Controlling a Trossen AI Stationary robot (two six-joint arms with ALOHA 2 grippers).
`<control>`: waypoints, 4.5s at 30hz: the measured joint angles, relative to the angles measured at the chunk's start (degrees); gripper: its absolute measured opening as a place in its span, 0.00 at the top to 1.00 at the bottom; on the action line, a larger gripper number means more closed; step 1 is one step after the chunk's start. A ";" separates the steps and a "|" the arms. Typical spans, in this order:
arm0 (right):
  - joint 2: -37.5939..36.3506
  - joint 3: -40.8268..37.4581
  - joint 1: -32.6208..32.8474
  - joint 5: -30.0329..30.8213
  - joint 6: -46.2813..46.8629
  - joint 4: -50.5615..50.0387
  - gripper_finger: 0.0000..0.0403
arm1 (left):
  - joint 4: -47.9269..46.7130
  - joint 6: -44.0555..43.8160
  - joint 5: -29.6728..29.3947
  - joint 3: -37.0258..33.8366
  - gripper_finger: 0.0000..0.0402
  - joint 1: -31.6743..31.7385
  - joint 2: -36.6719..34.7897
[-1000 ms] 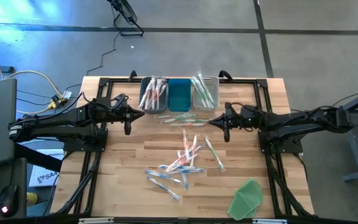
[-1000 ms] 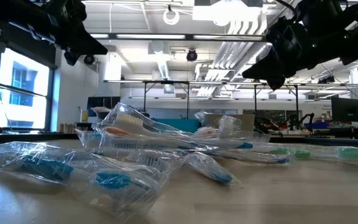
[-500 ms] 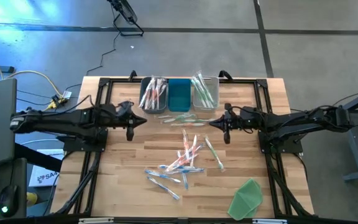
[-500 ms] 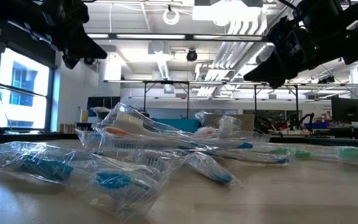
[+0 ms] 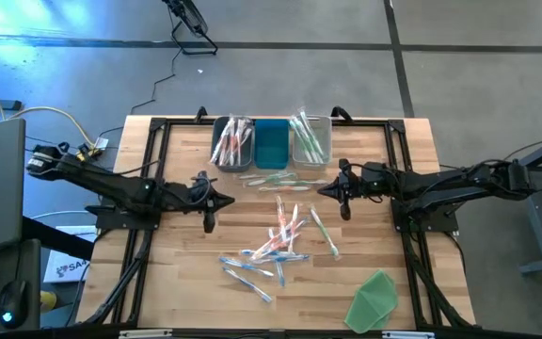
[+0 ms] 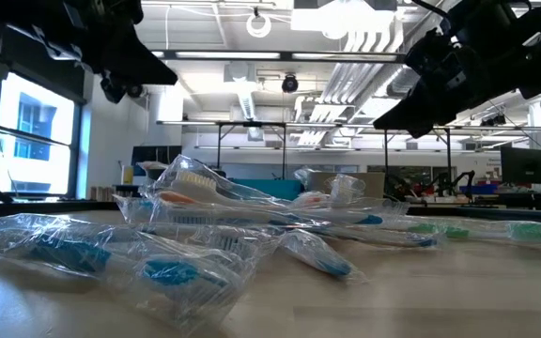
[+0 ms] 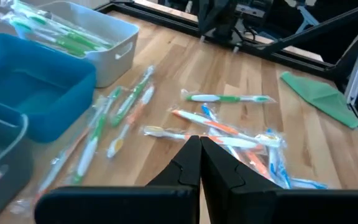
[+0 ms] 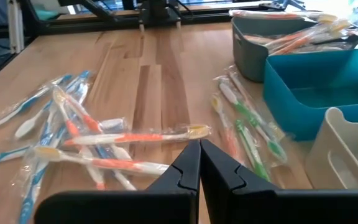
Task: Pick & Place Toothbrushes
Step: Put the orange toothbrush into the dark blue bin
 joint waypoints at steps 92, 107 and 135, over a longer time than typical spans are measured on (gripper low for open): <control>0.15 0.00 -9.89 -11.79 -4.63 -4.28 1.00 | -23.13 -25.63 4.85 41.40 0.99 -11.33 46.44; 0.15 0.00 -9.90 -11.76 -4.69 -4.31 1.00 | -24.49 -28.12 10.01 41.37 0.99 -9.81 47.06; 0.13 -0.04 -9.88 -10.51 -5.78 -6.74 1.00 | -21.96 -27.22 16.29 41.40 0.69 -5.70 49.33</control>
